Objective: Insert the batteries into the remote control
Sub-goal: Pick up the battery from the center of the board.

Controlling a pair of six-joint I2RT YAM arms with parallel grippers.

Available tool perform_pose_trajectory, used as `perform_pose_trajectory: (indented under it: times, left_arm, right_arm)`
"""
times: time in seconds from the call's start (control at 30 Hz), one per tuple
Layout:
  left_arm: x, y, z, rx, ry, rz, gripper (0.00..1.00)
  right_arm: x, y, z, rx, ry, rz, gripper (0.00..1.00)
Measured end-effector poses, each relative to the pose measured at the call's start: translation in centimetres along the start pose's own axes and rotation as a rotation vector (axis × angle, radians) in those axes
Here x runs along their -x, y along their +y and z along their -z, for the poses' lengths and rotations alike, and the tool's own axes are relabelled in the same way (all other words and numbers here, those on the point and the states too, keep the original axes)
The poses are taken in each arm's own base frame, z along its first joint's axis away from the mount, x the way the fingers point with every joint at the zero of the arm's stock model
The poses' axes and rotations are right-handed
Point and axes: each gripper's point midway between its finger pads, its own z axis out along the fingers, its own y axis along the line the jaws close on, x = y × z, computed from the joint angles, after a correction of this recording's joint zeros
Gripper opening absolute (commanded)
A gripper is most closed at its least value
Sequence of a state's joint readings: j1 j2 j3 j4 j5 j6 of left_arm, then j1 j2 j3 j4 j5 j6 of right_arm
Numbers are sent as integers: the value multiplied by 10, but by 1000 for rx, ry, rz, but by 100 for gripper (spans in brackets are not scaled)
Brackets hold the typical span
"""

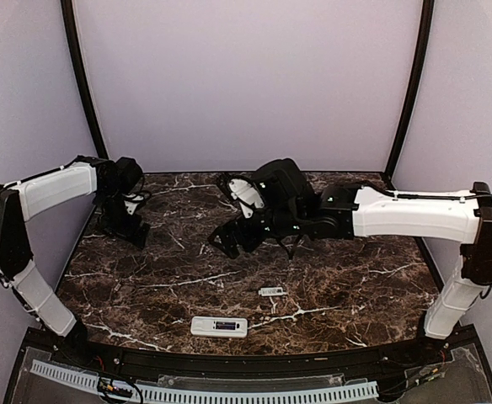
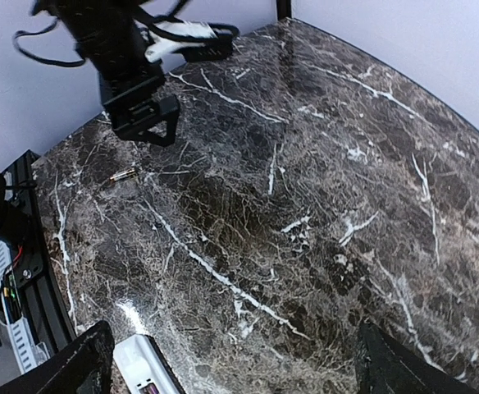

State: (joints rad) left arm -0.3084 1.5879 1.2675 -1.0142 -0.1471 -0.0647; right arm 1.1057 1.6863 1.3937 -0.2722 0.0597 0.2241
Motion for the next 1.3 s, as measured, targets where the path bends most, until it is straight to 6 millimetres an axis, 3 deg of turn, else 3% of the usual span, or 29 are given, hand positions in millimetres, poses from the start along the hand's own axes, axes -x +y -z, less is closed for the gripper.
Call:
perform_pose_trajectory:
  times: [0.2,0.37,0.47,0.67,0.87,1.03,1.17,1.3]
  left_arm:
    - [-8,7,-36,2,198,18,98]
    - [-13,5,-42,0,272,11,96]
    - [-12,5,-47,8,330,2,89]
    - [27,7,-69,52,367,43,80]
    - [43,22,-45,125,241,207,62]
    - [44,42,-11,138,-48,528,47]
    - [19,56,18,125,-208,787,55]
    - [-6,55,-1,140,-188,974,57]
  right_arm:
    - [10,1,15,48,-36,64,99]
    - [-3,-3,16,84,-13,97,99]
    - [-12,-6,14,85,4,121,99]
    - [-22,-23,16,60,21,145,99]
    - [-27,-43,16,26,24,150,99]
    - [-31,-48,16,19,28,161,99]
    - [-31,-48,17,22,25,164,99]
    - [-29,-47,24,25,8,166,99]
